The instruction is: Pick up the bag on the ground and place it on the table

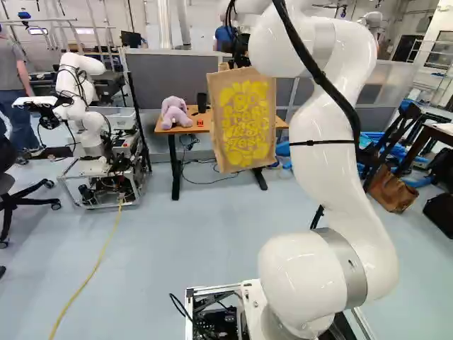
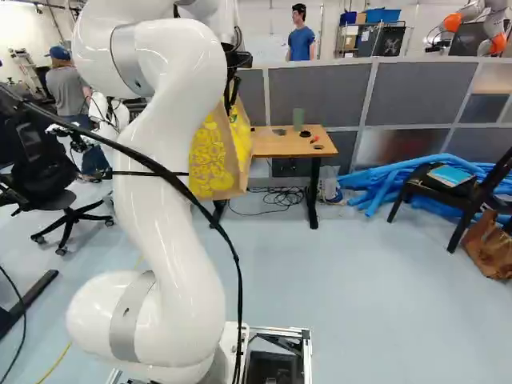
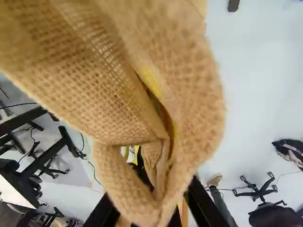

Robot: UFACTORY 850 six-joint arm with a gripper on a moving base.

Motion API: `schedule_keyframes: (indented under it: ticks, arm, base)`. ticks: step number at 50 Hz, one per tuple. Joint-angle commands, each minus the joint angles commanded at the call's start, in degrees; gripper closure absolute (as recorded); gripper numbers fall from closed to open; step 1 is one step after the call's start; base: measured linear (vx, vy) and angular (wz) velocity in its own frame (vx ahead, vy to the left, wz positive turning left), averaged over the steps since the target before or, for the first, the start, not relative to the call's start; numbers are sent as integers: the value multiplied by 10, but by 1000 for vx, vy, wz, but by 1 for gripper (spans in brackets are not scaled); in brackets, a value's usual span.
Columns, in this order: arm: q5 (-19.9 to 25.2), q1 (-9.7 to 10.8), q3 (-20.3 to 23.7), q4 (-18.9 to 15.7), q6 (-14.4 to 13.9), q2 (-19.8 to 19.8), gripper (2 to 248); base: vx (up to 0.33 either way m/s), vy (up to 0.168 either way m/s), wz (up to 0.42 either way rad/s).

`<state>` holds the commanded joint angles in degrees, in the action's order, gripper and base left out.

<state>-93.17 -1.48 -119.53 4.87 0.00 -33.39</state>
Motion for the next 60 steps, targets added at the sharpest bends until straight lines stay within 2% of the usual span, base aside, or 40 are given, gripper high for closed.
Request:
schedule_keyframes:
  ticks: [20, 60]
  arm:
    - [0, 0, 0, 0, 0, 0, 228]
    - [0, 0, 0, 0, 0, 0, 228]
  base:
    - [194, -76, 0]
    - [208, 1, -9]
